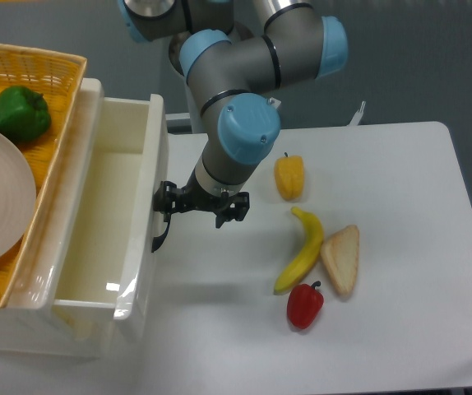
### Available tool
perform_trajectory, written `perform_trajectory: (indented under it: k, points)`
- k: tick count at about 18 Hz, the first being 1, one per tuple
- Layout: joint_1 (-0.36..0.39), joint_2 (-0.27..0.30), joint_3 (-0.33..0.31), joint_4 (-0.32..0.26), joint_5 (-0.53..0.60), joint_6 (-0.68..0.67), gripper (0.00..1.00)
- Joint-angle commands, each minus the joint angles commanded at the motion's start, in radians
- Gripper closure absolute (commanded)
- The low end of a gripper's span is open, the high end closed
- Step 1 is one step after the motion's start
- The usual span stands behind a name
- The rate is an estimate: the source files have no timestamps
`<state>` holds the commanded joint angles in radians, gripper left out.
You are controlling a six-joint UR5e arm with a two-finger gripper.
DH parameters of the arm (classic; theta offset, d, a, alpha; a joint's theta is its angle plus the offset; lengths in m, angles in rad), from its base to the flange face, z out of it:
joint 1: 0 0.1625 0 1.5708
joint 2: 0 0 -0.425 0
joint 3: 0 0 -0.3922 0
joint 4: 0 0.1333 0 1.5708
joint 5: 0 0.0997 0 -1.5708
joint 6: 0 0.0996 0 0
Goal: Slide open the top white drawer
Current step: 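Pull the handle outward, sliding the upper drawer out of the cabinet, then keep pulling the drawer handle further out toward the banana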
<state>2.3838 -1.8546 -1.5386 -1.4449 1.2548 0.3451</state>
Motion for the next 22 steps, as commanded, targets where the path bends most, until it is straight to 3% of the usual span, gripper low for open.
perform_trajectory:
  k: [22]
  points:
    - [0.058,0.003,0.029,-0.031,0.021,0.040,0.00]
